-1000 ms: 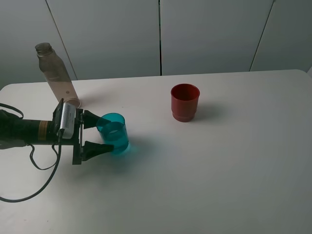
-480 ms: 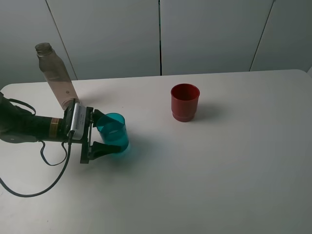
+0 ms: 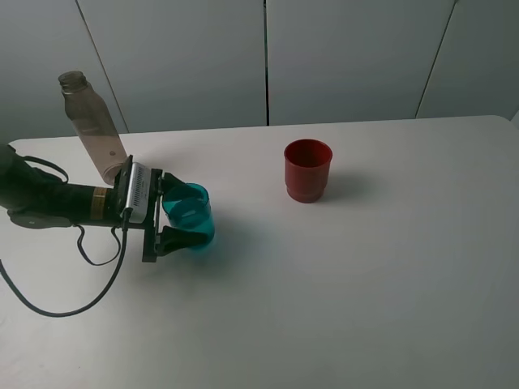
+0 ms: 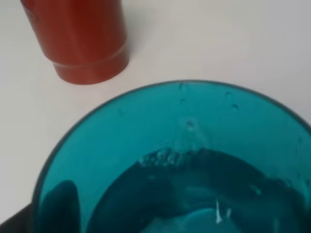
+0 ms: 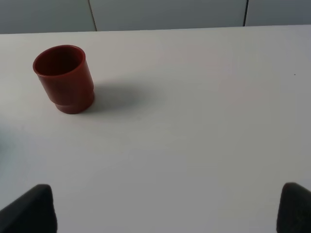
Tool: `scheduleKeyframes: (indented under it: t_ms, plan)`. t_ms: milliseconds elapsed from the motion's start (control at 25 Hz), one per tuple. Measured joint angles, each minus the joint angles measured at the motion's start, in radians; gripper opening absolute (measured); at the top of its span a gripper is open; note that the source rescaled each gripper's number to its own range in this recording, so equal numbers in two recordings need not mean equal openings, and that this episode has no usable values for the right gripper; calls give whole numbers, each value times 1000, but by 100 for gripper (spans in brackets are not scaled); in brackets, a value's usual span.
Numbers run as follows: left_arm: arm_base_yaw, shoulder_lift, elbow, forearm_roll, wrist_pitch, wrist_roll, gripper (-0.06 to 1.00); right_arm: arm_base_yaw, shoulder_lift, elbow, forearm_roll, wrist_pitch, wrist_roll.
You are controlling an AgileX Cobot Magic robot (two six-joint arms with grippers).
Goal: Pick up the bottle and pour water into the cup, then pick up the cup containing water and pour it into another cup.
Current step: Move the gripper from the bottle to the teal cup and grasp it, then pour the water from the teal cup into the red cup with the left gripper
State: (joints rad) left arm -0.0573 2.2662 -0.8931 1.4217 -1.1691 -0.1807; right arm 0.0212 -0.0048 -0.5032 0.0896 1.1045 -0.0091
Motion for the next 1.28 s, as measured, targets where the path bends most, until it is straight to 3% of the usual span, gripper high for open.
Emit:
scheduleKeyframes:
  t_ms: [200, 240, 280, 320, 360, 1280]
  plan:
    - [-21, 1, -11, -18, 2, -18, 99, 0, 0, 0, 0, 0, -2]
    - [-22, 2, -11, -21, 2, -18, 94, 0, 0, 0, 0, 0, -2]
    - [-25, 2, -11, -26, 2, -18, 78, 0, 0, 0, 0, 0, -2]
    - [-27, 2, -11, -30, 4, -19, 43, 0, 0, 0, 0, 0, -2]
    - [-27, 2, -11, -36, 4, -23, 17, 0, 0, 0, 0, 0, -2]
    - [-31, 5, -12, -102, 0, -25, 14, 0, 0, 0, 0, 0, -2]
